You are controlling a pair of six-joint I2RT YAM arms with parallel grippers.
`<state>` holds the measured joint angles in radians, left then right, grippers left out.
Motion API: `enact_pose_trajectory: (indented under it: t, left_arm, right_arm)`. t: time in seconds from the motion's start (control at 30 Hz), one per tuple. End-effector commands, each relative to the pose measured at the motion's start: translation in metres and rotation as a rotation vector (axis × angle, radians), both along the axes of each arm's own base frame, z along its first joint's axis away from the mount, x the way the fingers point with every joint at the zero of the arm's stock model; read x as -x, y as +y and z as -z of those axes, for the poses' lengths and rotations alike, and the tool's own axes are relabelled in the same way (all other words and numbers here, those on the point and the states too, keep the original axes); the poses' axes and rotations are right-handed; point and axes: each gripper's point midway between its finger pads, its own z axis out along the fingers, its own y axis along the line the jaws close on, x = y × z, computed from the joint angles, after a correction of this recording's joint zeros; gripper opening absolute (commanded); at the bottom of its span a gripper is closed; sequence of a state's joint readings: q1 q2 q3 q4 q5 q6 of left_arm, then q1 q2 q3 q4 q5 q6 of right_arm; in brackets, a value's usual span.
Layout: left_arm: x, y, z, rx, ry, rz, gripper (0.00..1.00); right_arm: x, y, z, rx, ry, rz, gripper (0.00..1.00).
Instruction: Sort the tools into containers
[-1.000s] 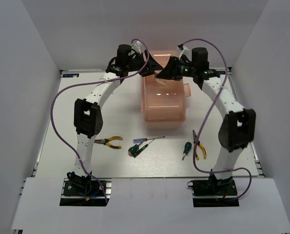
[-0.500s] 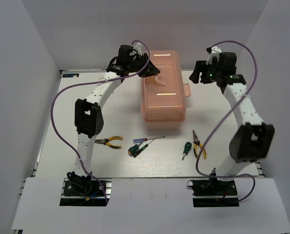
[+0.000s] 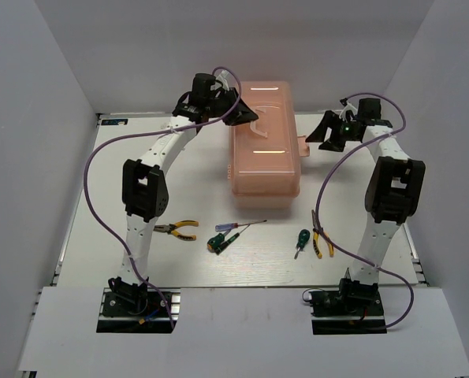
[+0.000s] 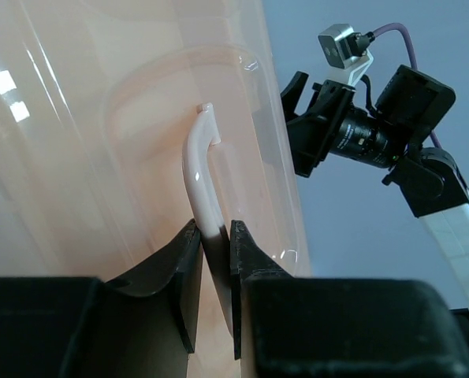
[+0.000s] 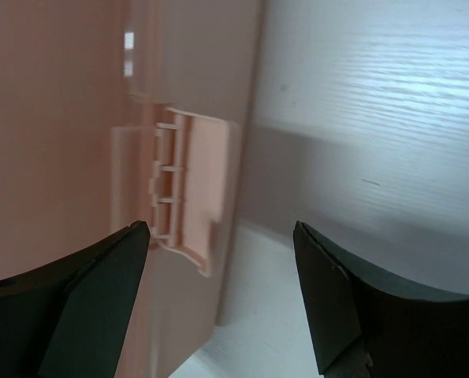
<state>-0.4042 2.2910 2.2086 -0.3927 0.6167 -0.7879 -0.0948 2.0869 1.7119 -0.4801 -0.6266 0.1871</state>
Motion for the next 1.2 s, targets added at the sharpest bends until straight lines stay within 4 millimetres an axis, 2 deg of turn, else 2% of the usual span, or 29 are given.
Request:
enact_pose_trajectory:
  t: [0.0, 0.13, 0.17, 0.3, 0.33, 0.43, 0.57, 0.67, 0.7, 0.73, 0.77, 0.8, 0.83, 0.87, 0.9, 0.93, 0.97, 1.0, 1.03, 1.07, 1.1, 1.17]
  left_arm:
    - [0.003, -0.008, 0.028, -0.059, 0.012, 0.034, 0.0]
    - [0.003, -0.008, 0.028, -0.055, 0.02, 0.03, 0.0]
    - [0.005, -0.009, 0.027, -0.051, 0.022, 0.038, 0.0]
    - [0.003, -0.01, 0.024, -0.04, 0.012, 0.035, 0.0]
    - [0.005, -0.01, 0.017, -0.028, 0.014, 0.039, 0.0]
    - [0.004, -0.011, 0.015, -0.019, 0.014, 0.035, 0.0]
    - [0.007, -0.013, 0.013, -0.004, 0.017, 0.05, 0.0]
    - [0.008, -0.012, 0.007, 0.0, 0.009, 0.05, 0.0]
    - [0.009, -0.012, -0.001, 0.005, -0.004, 0.05, 0.0]
    - [0.009, -0.012, -0.001, 0.005, -0.004, 0.05, 0.0]
    - [0.008, -0.006, -0.005, 0.007, -0.008, 0.041, 0.0]
    - [0.006, -0.005, -0.005, 0.002, -0.01, 0.03, 0.0]
    - [0.006, 0.002, -0.02, 0.012, -0.034, 0.019, 0.0]
    - [-0.001, 0.01, -0.025, 0.001, -0.056, -0.014, 0.0]
    - [0.0, 0.013, -0.029, -0.006, -0.056, -0.028, 0.0]
    - [-0.005, 0.024, -0.034, -0.019, -0.075, -0.056, 0.0]
    - [-0.01, 0.04, -0.046, -0.032, -0.102, -0.099, 0.0]
    - [-0.012, 0.05, -0.052, -0.037, -0.105, -0.123, 0.0]
    - [-0.015, 0.061, -0.049, -0.056, -0.103, -0.15, 0.0]
    - [-0.015, 0.07, -0.053, -0.058, -0.1, -0.166, 0.0]
    - [-0.018, 0.092, -0.065, -0.067, -0.122, -0.208, 0.0]
    - [-0.021, 0.115, -0.067, -0.08, -0.125, -0.25, 0.0]
  right_arm:
    - [-0.004, 0.023, -0.036, -0.181, -0.083, -0.092, 0.79]
    - [-0.005, 0.025, -0.022, -0.195, -0.054, -0.089, 0.76]
    - [-0.005, 0.026, -0.011, -0.19, -0.035, -0.091, 0.74]
    - [-0.005, 0.022, 0.013, -0.17, 0.001, -0.082, 0.72]
    - [-0.004, 0.023, 0.016, -0.167, 0.007, -0.083, 0.72]
    - [-0.003, 0.022, 0.021, -0.164, 0.012, -0.088, 0.72]
    - [-0.005, 0.026, 0.023, -0.191, 0.01, -0.103, 0.64]
    - [-0.003, 0.038, 0.017, -0.267, -0.01, -0.159, 0.38]
    - [-0.004, 0.04, 0.011, -0.296, -0.026, -0.173, 0.16]
    - [-0.004, 0.041, 0.01, -0.305, -0.029, -0.178, 0.05]
    - [-0.003, 0.04, 0.007, -0.313, -0.034, -0.18, 0.0]
    - [-0.004, 0.039, 0.004, -0.309, -0.048, -0.181, 0.0]
    - [-0.005, 0.034, 0.004, -0.296, -0.046, -0.164, 0.0]
    - [-0.007, 0.03, -0.004, -0.272, -0.078, -0.159, 0.0]
    - [-0.015, 0.018, 0.001, -0.201, -0.087, -0.105, 0.0]
    - [-0.015, 0.01, 0.002, -0.173, -0.074, -0.077, 0.0]
    - [-0.016, 0.005, -0.009, -0.131, -0.122, -0.08, 0.0]
    - [-0.018, 0.0, -0.011, -0.111, -0.137, -0.067, 0.0]
    - [-0.023, -0.016, -0.009, -0.063, -0.145, -0.02, 0.0]
    - [-0.025, -0.02, -0.017, -0.046, -0.162, -0.008, 0.0]
    - [-0.026, -0.028, -0.018, -0.025, -0.17, 0.008, 0.0]
    - [-0.028, -0.038, -0.016, 0.003, -0.162, 0.031, 0.0]
